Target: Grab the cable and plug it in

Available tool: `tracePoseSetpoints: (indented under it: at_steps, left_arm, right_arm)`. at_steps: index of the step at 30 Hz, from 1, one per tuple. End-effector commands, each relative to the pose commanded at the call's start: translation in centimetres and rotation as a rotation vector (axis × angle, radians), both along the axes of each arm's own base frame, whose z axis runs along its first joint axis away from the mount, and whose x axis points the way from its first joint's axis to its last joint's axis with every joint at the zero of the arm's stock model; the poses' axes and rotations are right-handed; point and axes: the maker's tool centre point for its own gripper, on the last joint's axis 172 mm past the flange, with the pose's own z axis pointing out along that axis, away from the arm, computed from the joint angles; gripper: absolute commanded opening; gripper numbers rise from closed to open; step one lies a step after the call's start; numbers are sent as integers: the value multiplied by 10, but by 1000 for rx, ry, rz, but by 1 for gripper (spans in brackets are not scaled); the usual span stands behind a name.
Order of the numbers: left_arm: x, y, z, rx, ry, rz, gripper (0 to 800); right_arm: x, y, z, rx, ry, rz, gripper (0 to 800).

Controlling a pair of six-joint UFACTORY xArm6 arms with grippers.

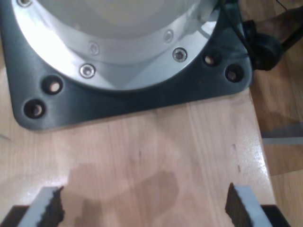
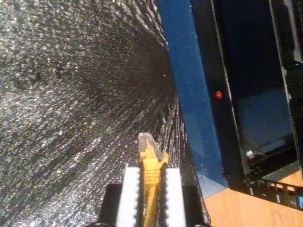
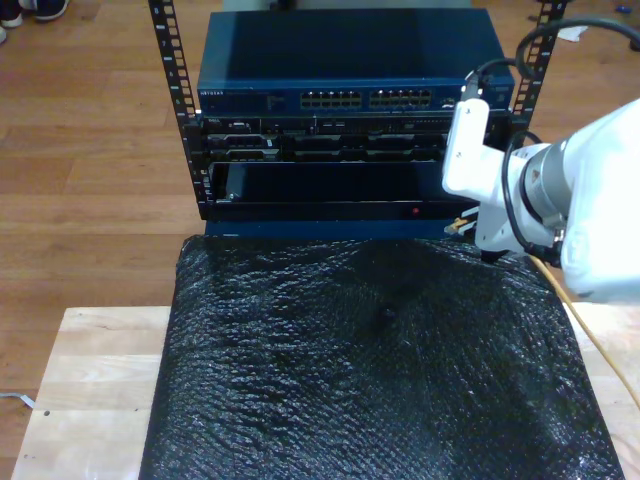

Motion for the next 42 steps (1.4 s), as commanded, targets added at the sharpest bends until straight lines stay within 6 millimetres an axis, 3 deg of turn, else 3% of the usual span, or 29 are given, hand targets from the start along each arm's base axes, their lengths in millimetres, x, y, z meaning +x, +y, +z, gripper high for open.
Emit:
tracePoseSetpoints:
  at_steps: [8,12,18,22,27,36,39,42]
  left_arm:
    - [0,0,0,0,0,0,800]
    - [0,0,0,0,0,0,800]
    - [0,0,0,0,0,0,800]
    - [0,0,0,0,0,0,800]
    - [0,0,0,0,0,0,800]
    - [0,0,0,0,0,0,800]
    - [0,0,0,0,0,0,800]
    - [0,0,0,0,0,0,800]
  right_arm:
    - [30,-2,18,-21,-159,-9,0]
    - [53,-3,15,-67,-246,10,0]
    - [65,-4,6,-75,-290,4,0]
    - [76,-6,30,-72,-405,-8,0]
    - [81,-8,45,-67,-487,-22,0]
    - [94,-14,32,-165,-621,27,0]
    - [96,-15,36,-180,-679,26,0]
    - [88,2,42,-169,-726,49,0]
